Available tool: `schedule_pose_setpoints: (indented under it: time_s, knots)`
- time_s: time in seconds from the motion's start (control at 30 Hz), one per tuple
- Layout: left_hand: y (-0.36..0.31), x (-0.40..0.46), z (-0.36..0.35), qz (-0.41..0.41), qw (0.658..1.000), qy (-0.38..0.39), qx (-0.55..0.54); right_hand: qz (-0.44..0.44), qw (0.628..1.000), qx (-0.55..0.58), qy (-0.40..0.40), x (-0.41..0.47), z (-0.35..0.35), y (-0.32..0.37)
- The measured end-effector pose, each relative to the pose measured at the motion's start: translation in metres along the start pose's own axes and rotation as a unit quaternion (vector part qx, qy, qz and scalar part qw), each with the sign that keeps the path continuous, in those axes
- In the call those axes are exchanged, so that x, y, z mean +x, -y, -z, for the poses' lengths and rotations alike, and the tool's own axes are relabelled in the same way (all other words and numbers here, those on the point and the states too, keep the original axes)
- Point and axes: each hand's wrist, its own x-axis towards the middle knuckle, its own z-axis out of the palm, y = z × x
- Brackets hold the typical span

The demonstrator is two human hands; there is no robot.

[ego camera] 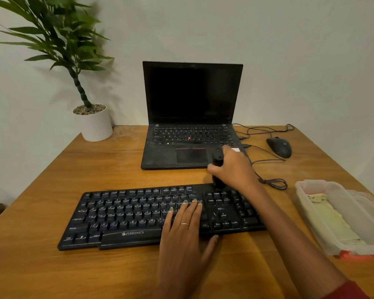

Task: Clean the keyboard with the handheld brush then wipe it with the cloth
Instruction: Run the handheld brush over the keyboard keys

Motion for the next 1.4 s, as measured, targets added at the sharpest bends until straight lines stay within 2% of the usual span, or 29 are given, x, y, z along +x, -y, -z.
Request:
schedule_pose_setpoints:
  time_s: [0.1,0.2,0.3,0.4,0.5,0.6,0.63,0.77,0.83,0.93,0.97,1.1,1.17,1.27,1.3,1.4]
  knots:
    - [0.0,0.001,0.002,0.007,1.0,0.016,-0.003,0.033,0.991,0.125,0.027,-0.009,-0.013,0.015]
    - [0.0,0.0,0.002,0.009,1.0,0.015,-0.012,-0.03,0.978,0.199,0.061,-0.005,-0.006,0.003]
    - [0.0,0.0,-0.001,0.003,1.0,-0.016,-0.003,-0.084,0.989,0.121,0.013,0.001,0.006,-0.022]
    - [-0.001,0.001,-0.002,0.002,0.999,-0.031,0.021,-0.053,0.994,0.071,-0.055,-0.005,0.01,-0.029]
    - [-0.001,0.001,-0.004,0.0,0.999,-0.04,0.025,-0.019,0.995,0.095,0.003,-0.019,0.013,-0.026]
    - [0.0,0.002,-0.006,-0.002,0.999,-0.045,0.031,-0.039,0.992,0.086,0.089,-0.021,0.024,-0.024]
    - [0.0,0.002,-0.007,-0.003,0.998,-0.045,0.031,-0.04,0.993,0.079,0.08,-0.021,0.024,-0.023]
    - [0.001,0.001,-0.008,-0.009,0.998,-0.053,0.023,-0.004,0.993,0.095,-0.074,-0.028,0.008,-0.021]
    - [0.001,0.001,-0.008,-0.006,0.999,-0.051,0.018,-0.012,0.993,0.112,-0.038,-0.029,0.012,-0.022]
    - [0.0,0.003,-0.008,-0.004,0.998,-0.052,0.029,-0.034,0.993,0.076,0.083,-0.025,0.024,-0.024]
    - [0.0,0.003,-0.007,-0.006,0.998,-0.053,0.029,-0.029,0.994,0.071,0.08,-0.024,0.023,-0.023]
    - [0.001,0.001,-0.009,-0.008,0.999,-0.046,0.026,0.016,0.994,0.088,-0.065,-0.028,0.005,-0.018]
    - [0.001,0.001,-0.01,-0.007,0.999,-0.043,0.018,0.004,0.996,0.085,-0.029,-0.028,0.01,-0.017]
    - [0.002,0.001,-0.01,-0.003,0.999,-0.041,0.017,-0.013,0.995,0.034,0.093,-0.024,0.02,-0.016]
    - [0.002,0.001,-0.01,-0.004,0.999,-0.044,0.02,-0.009,0.996,0.03,0.088,-0.023,0.02,-0.015]
    - [0.001,0.0,-0.009,-0.006,0.999,-0.048,0.022,0.032,0.998,0.036,-0.043,-0.028,0.006,-0.014]
